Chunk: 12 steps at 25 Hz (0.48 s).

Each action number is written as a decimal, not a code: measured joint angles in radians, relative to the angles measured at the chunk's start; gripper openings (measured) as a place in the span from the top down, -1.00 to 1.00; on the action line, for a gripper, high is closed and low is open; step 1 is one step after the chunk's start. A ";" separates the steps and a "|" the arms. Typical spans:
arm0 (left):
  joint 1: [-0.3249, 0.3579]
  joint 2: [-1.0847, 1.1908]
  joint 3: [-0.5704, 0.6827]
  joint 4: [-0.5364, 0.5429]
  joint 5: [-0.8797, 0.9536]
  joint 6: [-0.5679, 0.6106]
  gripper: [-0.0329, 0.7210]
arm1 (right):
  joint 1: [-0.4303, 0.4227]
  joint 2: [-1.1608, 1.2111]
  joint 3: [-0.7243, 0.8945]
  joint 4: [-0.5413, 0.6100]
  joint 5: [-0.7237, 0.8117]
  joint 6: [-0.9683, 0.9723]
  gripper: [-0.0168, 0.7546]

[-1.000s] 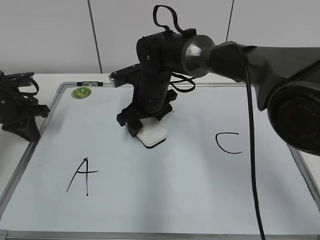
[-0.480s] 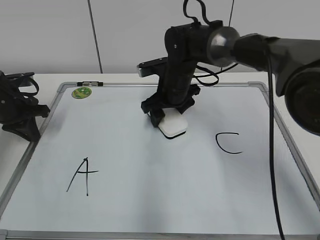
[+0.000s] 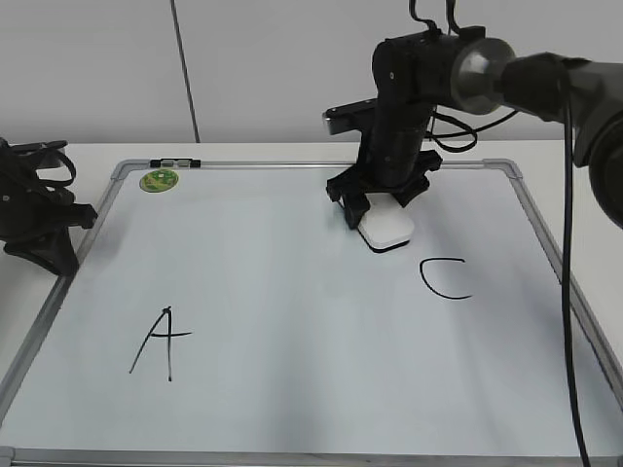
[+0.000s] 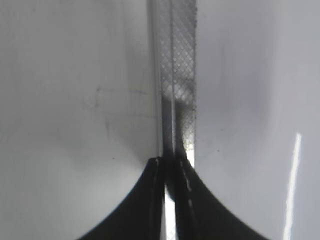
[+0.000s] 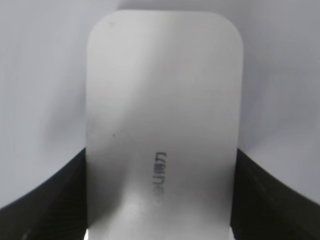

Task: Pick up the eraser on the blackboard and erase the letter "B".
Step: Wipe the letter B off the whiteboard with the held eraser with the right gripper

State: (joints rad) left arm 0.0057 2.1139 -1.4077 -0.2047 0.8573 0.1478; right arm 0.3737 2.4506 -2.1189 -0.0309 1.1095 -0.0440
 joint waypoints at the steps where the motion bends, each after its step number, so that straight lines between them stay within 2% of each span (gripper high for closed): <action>1: 0.000 0.000 0.000 0.002 0.000 0.000 0.88 | -0.001 0.000 0.000 -0.003 0.002 0.000 -0.48; 7: 0.000 0.000 0.000 0.002 0.000 0.000 0.88 | -0.002 -0.006 -0.008 -0.003 0.014 0.002 -0.48; 12: 0.000 0.000 0.000 0.002 0.000 0.000 0.88 | 0.013 -0.013 -0.068 -0.013 0.096 0.002 -0.48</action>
State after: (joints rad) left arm 0.0057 2.1139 -1.4077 -0.2028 0.8573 0.1478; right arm 0.3865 2.4377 -2.1873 -0.0438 1.2055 -0.0419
